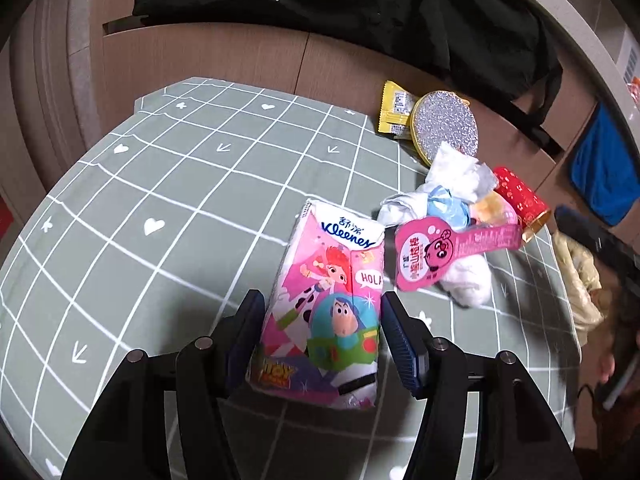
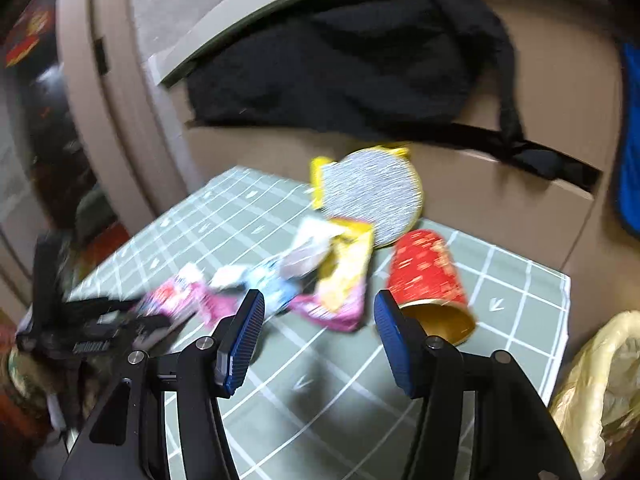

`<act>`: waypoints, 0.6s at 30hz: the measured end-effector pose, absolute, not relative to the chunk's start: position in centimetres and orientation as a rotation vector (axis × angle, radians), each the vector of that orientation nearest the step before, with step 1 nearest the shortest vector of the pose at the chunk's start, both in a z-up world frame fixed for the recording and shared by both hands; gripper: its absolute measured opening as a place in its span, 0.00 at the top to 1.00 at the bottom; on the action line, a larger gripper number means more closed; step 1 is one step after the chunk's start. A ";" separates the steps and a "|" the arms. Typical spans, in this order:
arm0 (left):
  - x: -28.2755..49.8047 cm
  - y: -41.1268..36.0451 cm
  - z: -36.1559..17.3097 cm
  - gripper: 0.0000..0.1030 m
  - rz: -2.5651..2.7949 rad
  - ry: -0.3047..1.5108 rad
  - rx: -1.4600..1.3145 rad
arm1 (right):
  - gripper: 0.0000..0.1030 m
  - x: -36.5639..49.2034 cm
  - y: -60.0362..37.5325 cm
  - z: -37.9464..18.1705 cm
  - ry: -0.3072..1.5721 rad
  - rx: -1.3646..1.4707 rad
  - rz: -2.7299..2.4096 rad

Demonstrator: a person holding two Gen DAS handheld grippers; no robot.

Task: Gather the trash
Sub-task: 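Grasp the pink Kleenex tissue pack with the left gripper, then close the right gripper on the blue plastic bag and white tissue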

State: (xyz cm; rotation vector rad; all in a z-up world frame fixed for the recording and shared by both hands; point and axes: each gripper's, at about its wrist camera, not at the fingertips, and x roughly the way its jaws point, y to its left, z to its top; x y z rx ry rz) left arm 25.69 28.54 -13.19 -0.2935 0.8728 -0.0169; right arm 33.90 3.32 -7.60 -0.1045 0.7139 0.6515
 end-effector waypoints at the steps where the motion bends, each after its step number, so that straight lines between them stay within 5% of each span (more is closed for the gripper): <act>1: 25.9 28.5 -13.3 0.41 -0.013 0.874 -0.293 | 0.48 33.4 3.8 -7.7 0.716 -0.129 0.663; 12: 27.8 28.8 -13.5 0.42 0.031 0.873 -0.316 | 0.53 33.6 7.8 -7.5 0.708 -0.162 0.693; 14: 27.9 29.0 -13.4 0.53 0.049 0.873 -0.330 | 0.52 34.7 8.5 -7.1 0.685 -0.164 0.671; 18: 27.3 30.0 -13.3 0.58 0.050 0.860 -0.386 | 0.53 37.1 10.7 -7.1 0.708 -0.166 0.719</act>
